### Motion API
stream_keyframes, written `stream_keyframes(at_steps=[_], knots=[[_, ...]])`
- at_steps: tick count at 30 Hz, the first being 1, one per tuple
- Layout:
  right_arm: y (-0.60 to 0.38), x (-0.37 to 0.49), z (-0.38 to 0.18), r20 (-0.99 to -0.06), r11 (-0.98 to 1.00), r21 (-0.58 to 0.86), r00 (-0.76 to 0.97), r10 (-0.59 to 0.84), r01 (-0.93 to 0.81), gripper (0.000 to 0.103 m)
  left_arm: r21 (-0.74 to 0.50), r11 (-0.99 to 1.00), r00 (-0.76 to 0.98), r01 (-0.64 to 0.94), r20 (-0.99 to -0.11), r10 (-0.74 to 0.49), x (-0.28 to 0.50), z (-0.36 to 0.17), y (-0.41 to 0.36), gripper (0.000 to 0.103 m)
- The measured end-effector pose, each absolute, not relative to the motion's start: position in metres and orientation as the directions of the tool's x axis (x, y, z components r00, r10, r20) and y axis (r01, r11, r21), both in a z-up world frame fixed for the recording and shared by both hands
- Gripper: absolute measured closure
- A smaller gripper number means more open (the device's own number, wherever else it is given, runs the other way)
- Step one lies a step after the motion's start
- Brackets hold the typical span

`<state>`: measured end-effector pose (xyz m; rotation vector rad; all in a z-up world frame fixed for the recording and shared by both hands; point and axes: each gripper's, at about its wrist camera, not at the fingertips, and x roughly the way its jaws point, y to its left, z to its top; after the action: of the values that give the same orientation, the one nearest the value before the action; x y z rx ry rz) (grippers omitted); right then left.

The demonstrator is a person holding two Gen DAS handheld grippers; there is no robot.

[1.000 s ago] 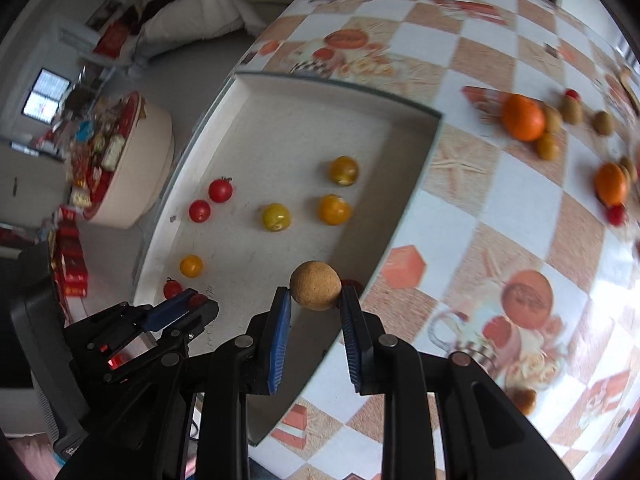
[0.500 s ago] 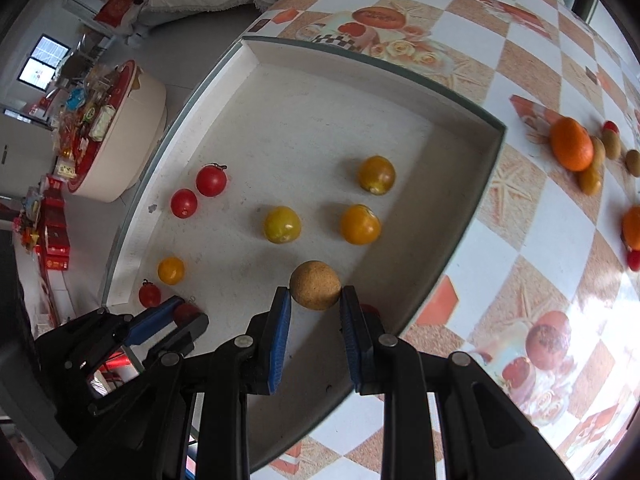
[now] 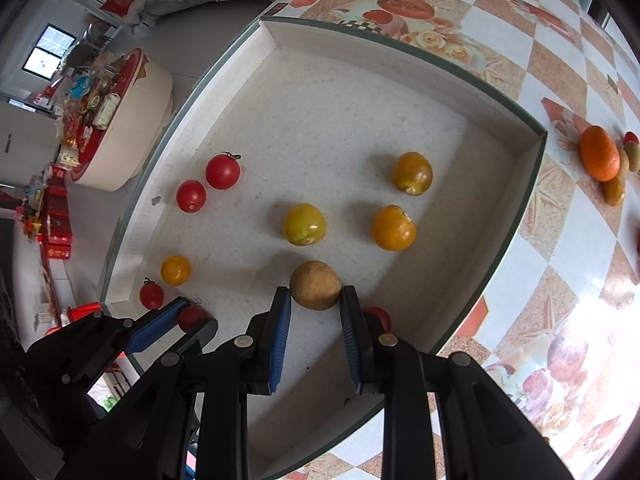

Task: Organize fruits

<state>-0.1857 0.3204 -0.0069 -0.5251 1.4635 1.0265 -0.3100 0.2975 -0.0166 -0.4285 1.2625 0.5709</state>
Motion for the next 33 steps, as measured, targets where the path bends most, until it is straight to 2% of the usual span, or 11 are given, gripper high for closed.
stream_keyframes(at_steps=[1, 3, 4, 6, 10, 13, 17, 20, 22, 23, 33], knots=[[0.320, -0.185, -0.007, -0.951, 0.507, 0.293, -0.191, 0.245, -0.811, 0.075, 0.013, 0.788, 0.193, -0.616, -0.967, 0.167, -0.310, -0.016, 0.298, 0.075], [0.316, -0.181, -0.005, -0.948, 0.508, 0.302, -0.198, 0.250, -0.807, 0.068, 0.014, 0.785, 0.197, -0.619, -0.965, 0.172, -0.311, -0.014, 0.297, 0.030], [0.314, -0.179, -0.004, -0.947, 0.510, 0.305, -0.198, 0.253, -0.804, 0.064, 0.017, 0.782, 0.209, -0.623, -0.960, 0.187, -0.312, -0.010, 0.297, 0.025], [0.309, -0.175, 0.000, -0.942, 0.511, 0.315, -0.201, 0.267, -0.799, 0.053, 0.026, 0.788, 0.221, -0.616, -0.954, 0.204, -0.313, -0.005, 0.296, 0.025], [0.305, -0.174, 0.010, -0.933, 0.517, 0.337, -0.203, 0.298, -0.787, 0.046, 0.016, 0.790, 0.194, -0.613, -0.966, 0.170, -0.312, -0.010, 0.295, 0.025], [0.300, -0.173, 0.023, -0.932, 0.535, 0.327, -0.172, 0.318, -0.779, 0.026, 0.009, 0.792, 0.180, -0.610, -0.972, 0.150, -0.312, -0.011, 0.296, 0.025], [0.292, -0.175, 0.035, -0.943, 0.560, 0.285, -0.121, 0.311, -0.778, 0.020, 0.013, 0.798, 0.170, -0.603, -0.975, 0.144, -0.313, -0.011, 0.295, 0.024], [0.289, -0.175, 0.037, -0.957, 0.578, 0.237, -0.085, 0.278, -0.781, 0.009, -0.008, 0.803, 0.177, -0.595, -0.977, 0.122, -0.313, -0.009, 0.296, 0.024], [0.286, -0.176, 0.038, -0.964, 0.587, 0.206, -0.058, 0.261, -0.783, 0.001, -0.004, 0.806, 0.177, -0.593, -0.976, 0.126, -0.313, -0.006, 0.296, 0.014], [0.284, -0.175, 0.038, -0.966, 0.593, 0.194, -0.046, 0.255, -0.782, 0.000, 0.009, 0.807, 0.170, -0.590, -0.976, 0.135, -0.312, -0.004, 0.296, 0.000], [0.262, -0.175, 0.043, -0.985, 0.636, 0.148, -0.052, 0.167, -0.757, 0.000, 0.057, 0.813, 0.129, -0.579, -0.979, 0.161, -0.316, 0.015, 0.298, 0.000]])
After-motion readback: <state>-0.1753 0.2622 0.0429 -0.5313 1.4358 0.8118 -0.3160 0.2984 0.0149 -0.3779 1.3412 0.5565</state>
